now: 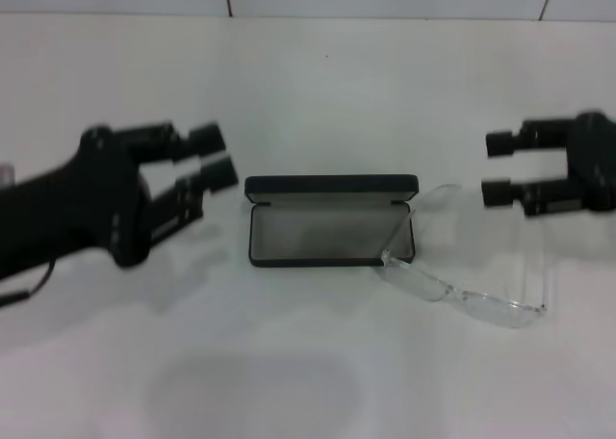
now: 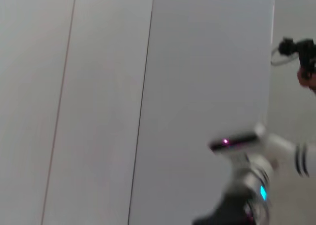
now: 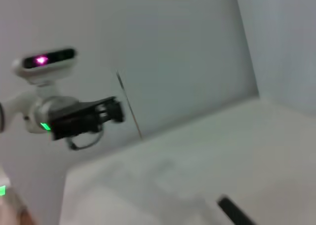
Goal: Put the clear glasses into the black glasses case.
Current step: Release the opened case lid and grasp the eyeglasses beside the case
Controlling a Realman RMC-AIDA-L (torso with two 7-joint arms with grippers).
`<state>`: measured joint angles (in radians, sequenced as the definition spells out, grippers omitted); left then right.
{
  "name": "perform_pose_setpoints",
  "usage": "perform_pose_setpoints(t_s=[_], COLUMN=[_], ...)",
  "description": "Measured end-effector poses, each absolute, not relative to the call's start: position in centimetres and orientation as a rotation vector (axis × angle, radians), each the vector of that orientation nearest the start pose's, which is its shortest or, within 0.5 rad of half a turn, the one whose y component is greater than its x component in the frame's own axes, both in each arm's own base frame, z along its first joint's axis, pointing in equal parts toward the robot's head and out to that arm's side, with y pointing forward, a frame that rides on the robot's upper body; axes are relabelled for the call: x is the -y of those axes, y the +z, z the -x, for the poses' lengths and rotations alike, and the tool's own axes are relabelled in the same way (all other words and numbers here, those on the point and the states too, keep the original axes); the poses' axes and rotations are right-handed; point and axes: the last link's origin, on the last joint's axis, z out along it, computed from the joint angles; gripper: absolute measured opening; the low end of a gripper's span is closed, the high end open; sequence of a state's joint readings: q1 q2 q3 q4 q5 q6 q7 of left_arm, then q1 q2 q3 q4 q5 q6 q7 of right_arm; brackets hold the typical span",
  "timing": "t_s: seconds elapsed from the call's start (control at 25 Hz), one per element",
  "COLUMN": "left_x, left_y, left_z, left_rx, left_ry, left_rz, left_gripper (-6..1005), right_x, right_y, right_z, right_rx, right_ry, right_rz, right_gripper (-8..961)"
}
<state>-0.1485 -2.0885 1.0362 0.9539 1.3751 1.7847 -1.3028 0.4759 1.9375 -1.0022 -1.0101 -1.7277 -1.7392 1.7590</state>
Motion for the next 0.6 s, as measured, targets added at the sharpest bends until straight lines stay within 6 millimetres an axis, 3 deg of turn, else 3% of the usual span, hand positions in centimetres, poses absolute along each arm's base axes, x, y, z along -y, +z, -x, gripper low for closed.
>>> perform_pose_setpoints(t_s=[0.12, 0.32, 0.6], left_x=[-24.3, -23.8, -23.3], left_y=[3.8, 3.4, 2.9], left_z=[24.6, 25.4, 26.3], left_rx=[0.317, 0.344, 0.295], left_ry=[-1.191, -1.164, -1.139], left_rz=[2.61, 2.624, 2.604], left_gripper=[300, 298, 295], right_x=[-34.5, -36.3, -37.4], right_y=[8.2, 8.6, 6.7], right_z=[-17.8, -14.4, -10.8], right_rx=[-0.57, -0.643, -0.648], right_ry=[0.501, 0.123, -0.395], right_rz=[3.001, 3.054, 3.026], right_gripper=[737, 738, 738])
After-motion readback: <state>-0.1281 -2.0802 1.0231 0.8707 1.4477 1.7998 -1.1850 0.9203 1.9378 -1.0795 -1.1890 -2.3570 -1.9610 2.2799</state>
